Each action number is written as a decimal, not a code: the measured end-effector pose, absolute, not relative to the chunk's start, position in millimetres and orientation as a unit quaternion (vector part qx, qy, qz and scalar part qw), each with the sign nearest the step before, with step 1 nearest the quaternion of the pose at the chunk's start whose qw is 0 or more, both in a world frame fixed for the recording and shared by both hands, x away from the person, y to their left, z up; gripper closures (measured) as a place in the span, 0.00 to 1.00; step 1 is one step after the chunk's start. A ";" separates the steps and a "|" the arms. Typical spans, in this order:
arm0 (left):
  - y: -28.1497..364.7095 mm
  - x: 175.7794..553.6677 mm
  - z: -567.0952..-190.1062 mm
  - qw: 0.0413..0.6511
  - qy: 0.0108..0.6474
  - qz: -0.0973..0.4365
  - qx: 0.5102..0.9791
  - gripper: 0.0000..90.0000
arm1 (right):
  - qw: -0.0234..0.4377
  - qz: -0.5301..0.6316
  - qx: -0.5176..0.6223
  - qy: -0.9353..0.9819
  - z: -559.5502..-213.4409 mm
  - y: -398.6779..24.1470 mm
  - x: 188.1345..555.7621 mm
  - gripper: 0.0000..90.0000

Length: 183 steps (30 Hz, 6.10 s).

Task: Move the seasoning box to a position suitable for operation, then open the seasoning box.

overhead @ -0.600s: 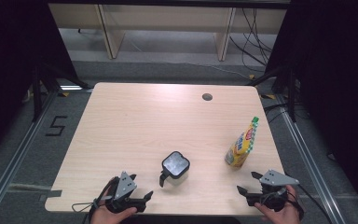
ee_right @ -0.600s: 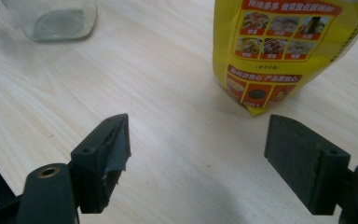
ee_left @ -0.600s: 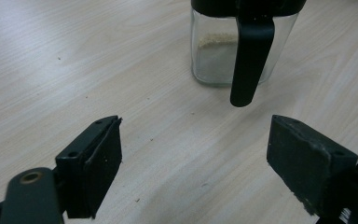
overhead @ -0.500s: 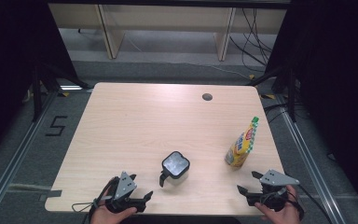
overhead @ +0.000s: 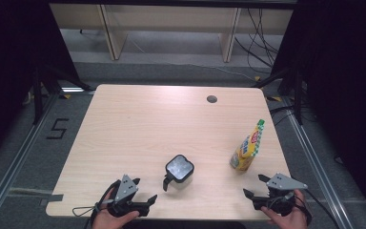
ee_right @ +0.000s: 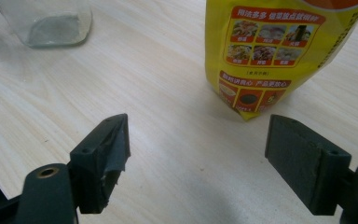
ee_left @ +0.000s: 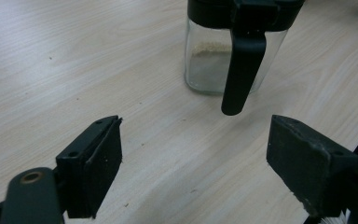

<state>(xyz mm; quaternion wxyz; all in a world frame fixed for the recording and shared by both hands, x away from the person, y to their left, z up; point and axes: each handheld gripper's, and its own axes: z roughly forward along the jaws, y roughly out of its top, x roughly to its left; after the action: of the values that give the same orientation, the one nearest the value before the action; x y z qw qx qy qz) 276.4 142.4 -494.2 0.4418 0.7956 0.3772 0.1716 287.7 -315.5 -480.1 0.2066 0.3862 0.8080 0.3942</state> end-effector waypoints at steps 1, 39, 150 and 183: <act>142.7 276.9 -493.0 0.440 0.370 0.175 0.800 0.20 | 0.209 0.394 0.385 0.808 -480.1 -315.7 287.9 0.25; 93.5 302.0 -496.0 0.444 0.322 0.196 0.813 0.58 | 0.206 0.387 0.376 0.816 -481.8 -315.9 289.3 0.26; 95.8 319.7 -450.9 0.516 0.255 0.140 0.806 0.97 | 0.198 0.386 0.360 0.826 -483.6 -310.5 288.6 0.27; 89.3 324.1 -461.7 0.528 0.264 0.135 0.796 0.99 | 0.199 0.414 0.336 0.822 -480.1 -300.9 286.9 0.29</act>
<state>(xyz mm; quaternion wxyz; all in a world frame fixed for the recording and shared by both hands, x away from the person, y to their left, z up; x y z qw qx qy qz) 324.1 89.3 -461.7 0.5281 0.7957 0.2640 0.1354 286.9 -300.9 -480.1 0.1993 0.3360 0.8223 0.4138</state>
